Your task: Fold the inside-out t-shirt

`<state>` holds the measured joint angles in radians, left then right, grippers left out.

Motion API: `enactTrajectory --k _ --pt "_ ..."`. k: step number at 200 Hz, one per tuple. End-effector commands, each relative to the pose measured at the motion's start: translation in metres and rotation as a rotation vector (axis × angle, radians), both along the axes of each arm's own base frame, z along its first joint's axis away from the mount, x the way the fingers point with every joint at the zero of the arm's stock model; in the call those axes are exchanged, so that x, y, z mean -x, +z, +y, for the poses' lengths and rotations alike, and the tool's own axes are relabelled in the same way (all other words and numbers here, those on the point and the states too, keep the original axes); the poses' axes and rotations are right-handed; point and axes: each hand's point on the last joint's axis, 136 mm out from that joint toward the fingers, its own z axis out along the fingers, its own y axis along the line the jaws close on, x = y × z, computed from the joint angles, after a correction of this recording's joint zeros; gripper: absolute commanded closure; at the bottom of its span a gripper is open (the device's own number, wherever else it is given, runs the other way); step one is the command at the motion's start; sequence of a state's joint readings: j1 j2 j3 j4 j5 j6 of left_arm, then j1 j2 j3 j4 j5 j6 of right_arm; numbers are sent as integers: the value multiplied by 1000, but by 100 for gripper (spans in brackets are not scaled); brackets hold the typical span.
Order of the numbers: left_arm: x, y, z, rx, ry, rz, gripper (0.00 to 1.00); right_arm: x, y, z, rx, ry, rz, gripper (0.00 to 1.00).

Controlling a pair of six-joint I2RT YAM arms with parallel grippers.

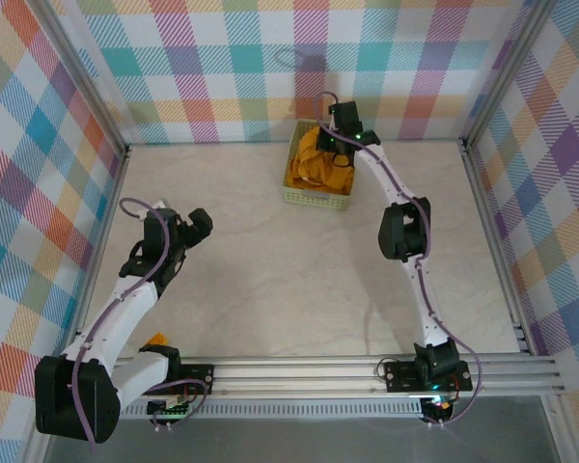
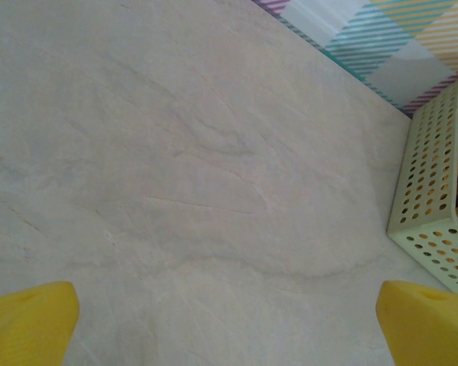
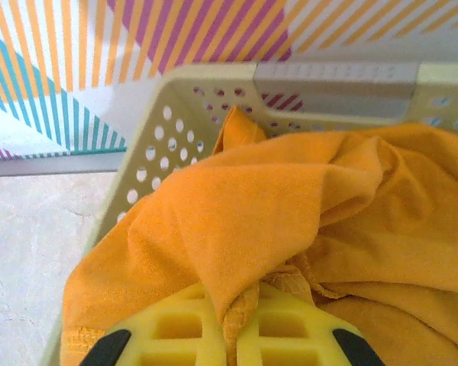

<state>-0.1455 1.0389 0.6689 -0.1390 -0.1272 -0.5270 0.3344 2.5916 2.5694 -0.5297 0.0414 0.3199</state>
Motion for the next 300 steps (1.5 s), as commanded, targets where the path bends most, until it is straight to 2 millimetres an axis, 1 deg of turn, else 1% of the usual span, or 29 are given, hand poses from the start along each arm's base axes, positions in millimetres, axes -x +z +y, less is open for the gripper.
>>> enactTrajectory --k 1,20,31,35,47,52,62,70,89,125,140,154,172,174,180,195,200,208,221,250,276,300 --pt "-4 6 -12 22 -64 16 0 13 106 -7 -7 -6 -170 100" --pt "-4 2 -17 39 -84 35 0 20 122 -21 35 -49 -185 100" --pt "-4 1 -19 45 -93 45 0 24 126 -28 49 -65 -182 100" --pt "-5 1 -20 48 -97 46 0 26 131 -31 49 -72 -189 100" --pt "-4 -1 -22 52 -106 55 0 30 132 -35 51 -78 -187 100" --pt "-4 0 -23 53 -109 54 0 32 133 -34 49 -70 -188 100" --pt "-4 -1 -22 53 -108 56 0 36 128 -29 40 -40 -177 100" --pt "-4 -1 -22 52 -106 55 0 38 120 -25 33 -20 -156 100" --pt "-3 -1 -21 48 -101 58 0 46 95 -8 19 43 -93 100" --pt "-3 -3 -20 40 -101 64 0 62 38 29 39 169 3 100" --pt "-3 -5 -20 39 -101 70 0 64 13 32 52 170 56 100" --pt "-3 -5 -20 38 -99 71 0 62 -11 25 82 139 105 100" --pt "-3 -5 -19 36 -96 71 0 57 -43 5 148 50 168 100" --pt "-3 -5 -19 35 -97 71 0 55 -48 -2 152 30 183 100" --pt "-3 -5 -19 33 -96 71 0 55 -58 -10 153 2 213 100" --pt "-2 -5 -18 30 -93 74 0 58 -83 -40 122 -91 311 100" --pt "-2 -5 -18 28 -93 73 0 60 -89 -50 121 -122 338 100" --pt "-2 -5 -18 28 -93 75 0 62 -96 -72 148 -191 364 100" --pt "-2 -5 -17 26 -90 77 0 68 -101 -102 192 -275 382 100" --pt "-1 -6 -17 23 -90 85 0 81 -105 -166 170 -432 421 100" --pt "0 -5 -17 23 -91 85 0 90 -101 -219 163 -527 437 100" --pt "2 -3 -16 18 -90 85 0 107 -99 -270 124 -649 476 100"
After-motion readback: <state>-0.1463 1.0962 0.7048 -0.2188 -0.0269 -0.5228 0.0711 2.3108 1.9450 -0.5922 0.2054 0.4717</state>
